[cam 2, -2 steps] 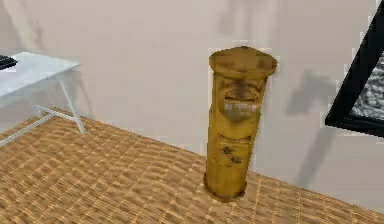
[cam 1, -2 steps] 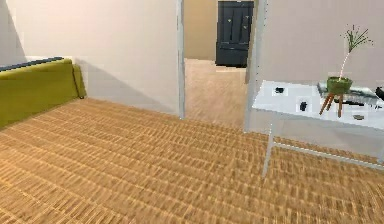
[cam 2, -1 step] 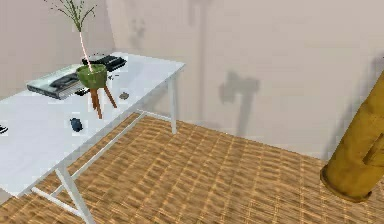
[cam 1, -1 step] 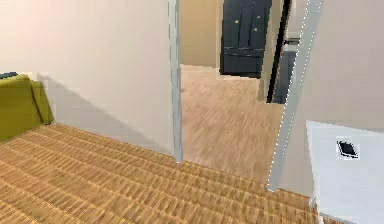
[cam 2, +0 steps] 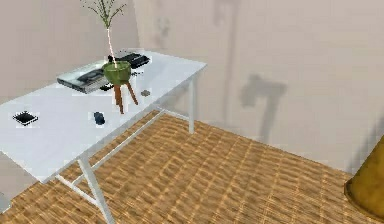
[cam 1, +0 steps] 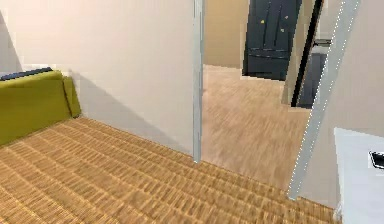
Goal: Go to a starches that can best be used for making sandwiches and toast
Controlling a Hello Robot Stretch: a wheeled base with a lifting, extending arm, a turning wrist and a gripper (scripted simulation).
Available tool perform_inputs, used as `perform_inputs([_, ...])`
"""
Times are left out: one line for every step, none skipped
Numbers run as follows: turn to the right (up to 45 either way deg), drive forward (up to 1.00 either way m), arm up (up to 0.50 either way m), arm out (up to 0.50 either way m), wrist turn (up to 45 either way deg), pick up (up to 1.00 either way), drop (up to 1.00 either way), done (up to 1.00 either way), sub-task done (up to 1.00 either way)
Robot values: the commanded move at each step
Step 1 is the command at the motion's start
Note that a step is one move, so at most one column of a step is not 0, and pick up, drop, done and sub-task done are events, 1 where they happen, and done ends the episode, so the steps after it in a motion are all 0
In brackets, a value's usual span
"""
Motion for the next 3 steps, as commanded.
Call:
perform_inputs([0.0,0.15,0.0,0.0,0.0,0.0,0.0,0.0,0.0])
perform_inputs([9.0,0.0,0.0,0.0,0.0,0.0,0.0,0.0,0.0])
perform_inputs([0.0,0.45,0.0,0.0,0.0,0.0,0.0,0.0,0.0])
